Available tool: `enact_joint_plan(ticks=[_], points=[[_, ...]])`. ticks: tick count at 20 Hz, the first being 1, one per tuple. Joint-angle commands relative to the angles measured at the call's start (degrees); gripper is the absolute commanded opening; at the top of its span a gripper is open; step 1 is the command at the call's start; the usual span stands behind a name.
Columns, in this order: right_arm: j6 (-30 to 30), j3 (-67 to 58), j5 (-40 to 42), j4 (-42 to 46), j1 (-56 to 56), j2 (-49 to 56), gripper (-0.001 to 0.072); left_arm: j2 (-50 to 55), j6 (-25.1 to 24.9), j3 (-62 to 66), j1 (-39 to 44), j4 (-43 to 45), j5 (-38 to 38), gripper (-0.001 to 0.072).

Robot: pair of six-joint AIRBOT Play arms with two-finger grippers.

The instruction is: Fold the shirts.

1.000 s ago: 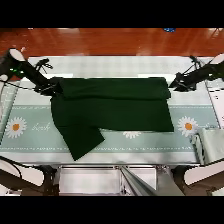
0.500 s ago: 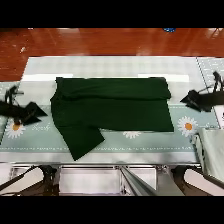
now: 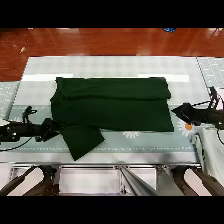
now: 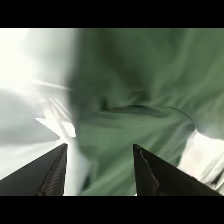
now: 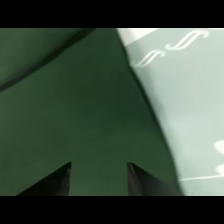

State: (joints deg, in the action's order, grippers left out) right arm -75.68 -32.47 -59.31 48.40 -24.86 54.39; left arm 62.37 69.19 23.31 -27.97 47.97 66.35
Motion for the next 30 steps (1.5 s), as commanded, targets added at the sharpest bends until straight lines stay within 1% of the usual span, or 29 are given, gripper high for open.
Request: enact_joint_plan(ticks=[1, 3, 5, 6, 7, 8, 9, 10, 11, 12, 14, 16, 18, 19, 22, 24, 26, 27, 28, 29, 30], points=[[-0.4, 0.6, -2.2, -3.5, 0.0, -1.6, 0.0408, 0.0, -0.5, -1.1, 8.1, -1.7, -5.2, 0.051], [-0.8, 0.3, -2.6, -3.4, -1.4, -3.8, 0.0408, 1.3, -0.6, -1.0, 12.1, -1.7, -6.4, 0.0508], [-0.7, -0.3, -5.4, -3.3, -6.3, -6.3, 0.0408, 3.2, -0.6, -1.0, 12.7, -1.7, -6.4, 0.0501], [-0.5, -0.4, -6.9, -2.6, -9.7, -7.6, 0.0408, 4.1, -0.6, -0.8, 12.5, -1.6, -6.1, 0.0337], [-0.5, -0.4, -9.0, 0.3, -13.6, -8.8, 0.0408, 4.8, -0.6, -0.6, 12.4, -1.4, -5.7, 0.0117], [-1.0, -0.4, -10.6, 6.1, -16.8, -9.6, 0.0408, 4.9, -0.6, -0.4, 12.4, -1.4, -5.7, 0.0016], [-5.6, 0.2, -10.4, 13.2, -17.5, -10.0, 0.0408, 4.9, -0.6, -0.2, 12.4, -1.4, -5.6, 0.0018], [-8.8, 1.5, -10.3, 17.6, -17.2, -9.9, 0.0408, 4.9, -0.6, 0.1, 12.4, -1.4, -5.3, 0.0018], [-8.8, 3.5, -10.4, 18.7, -16.6, -9.0, 0.0408, 4.9, -0.6, 0.4, 12.4, -1.4, -5.0, 0.0018], [-8.7, 5.5, -10.8, 17.9, -15.6, -7.8, 0.0409, 4.9, -0.6, 0.8, 12.4, -1.4, -4.4, 0.0018], [-6.6, 7.6, -11.0, 15.3, -12.8, -4.9, 0.0409, 4.9, -0.6, 1.5, 12.4, -1.4, -3.7, 0.0018], [-6.1, 7.7, -10.6, 14.8, -9.9, -1.4, 0.0409, 4.8, -0.6, 2.0, 12.4, -1.5, -3.1, 0.0018], [-4.3, 7.7, -9.2, 12.0, -7.1, 1.5, 0.0409, 4.7, -0.6, 2.3, 12.4, -1.5, -2.6, 0.0018], [-3.2, 7.7, -8.2, 10.2, -6.1, 2.8, 0.0409, 4.7, -0.6, 2.3, 12.4, -1.5, -2.6, 0.0018], [-2.4, 7.5, -3.5, 5.7, -3.5, 7.4, 0.0409, 4.7, -0.4, 2.3, 12.4, -1.6, -2.6, 0.0018], [-0.3, 7.3, 0.2, 0.2, -1.7, 10.4, 0.0408, 4.7, -0.4, 2.3, 12.4, -1.6, -2.6, 0.0018], [0.2, 7.3, 4.0, -3.6, 0.1, 12.1, 0.0401, 4.7, -0.4, 2.4, 12.3, -1.5, -2.2, 0.0018], [0.2, 7.3, 5.2, -4.4, 0.9, 12.2, 0.0339, 4.7, -0.7, 3.0, 11.9, -1.5, -1.3, 0.0018], [1.5, 7.1, 5.6, -4.9, 1.5, 12.2, 0.0141, 4.7, -1.3, 4.2, 11.0, -1.5, 0.3, 0.0018], [3.8, 6.4, 4.7, -5.4, 1.5, 12.2, 0.0026, 4.7, -1.3, 5.6, 9.9, -1.5, 2.1, 0.0018], [5.7, 5.3, 2.7, -5.4, 1.5, 12.1, 0.0022, 4.7, -1.7, 7.1, 8.8, -1.5, 3.8, 0.0018]])
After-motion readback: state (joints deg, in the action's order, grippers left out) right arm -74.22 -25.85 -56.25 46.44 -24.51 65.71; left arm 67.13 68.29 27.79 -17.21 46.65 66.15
